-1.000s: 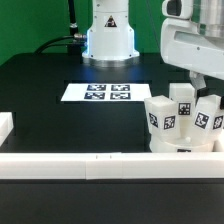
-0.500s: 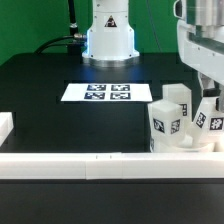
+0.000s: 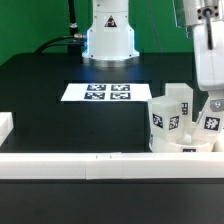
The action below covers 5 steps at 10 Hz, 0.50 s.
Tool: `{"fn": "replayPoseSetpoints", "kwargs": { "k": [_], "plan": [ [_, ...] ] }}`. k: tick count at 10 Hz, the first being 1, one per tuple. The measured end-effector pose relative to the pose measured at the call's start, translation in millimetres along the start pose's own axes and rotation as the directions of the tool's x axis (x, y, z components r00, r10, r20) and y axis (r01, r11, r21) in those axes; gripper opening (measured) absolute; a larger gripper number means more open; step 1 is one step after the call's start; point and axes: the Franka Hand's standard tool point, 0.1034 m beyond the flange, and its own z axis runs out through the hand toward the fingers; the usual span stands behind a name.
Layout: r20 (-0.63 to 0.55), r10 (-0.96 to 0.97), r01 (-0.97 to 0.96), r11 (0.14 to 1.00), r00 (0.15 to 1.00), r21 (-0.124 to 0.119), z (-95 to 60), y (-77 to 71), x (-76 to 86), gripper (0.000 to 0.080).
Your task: Assemble stool
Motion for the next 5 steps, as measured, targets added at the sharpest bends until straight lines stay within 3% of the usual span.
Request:
{"fn": "replayPoseSetpoints", "kwargs": {
  "k": [2,3,4,5],
  "plan": [
    [0.008,0.084,-0.084,0.997,0.996,0.000,0.1,-0.4,0.5,0.0334],
    [0.009,0.055,-0.055,0.999,0.998,-0.001,-0.1,-0.3,0.1,0.0445],
    [0.018,0.030,-0.030,1.000,0.999,0.006,-7.5,-3.3,-1.8,0.0445],
    [0.029,0.017,-0.017,1.000,0.999,0.017,-19.5,-6.2,-4.1,0.0577]
  ]
}}
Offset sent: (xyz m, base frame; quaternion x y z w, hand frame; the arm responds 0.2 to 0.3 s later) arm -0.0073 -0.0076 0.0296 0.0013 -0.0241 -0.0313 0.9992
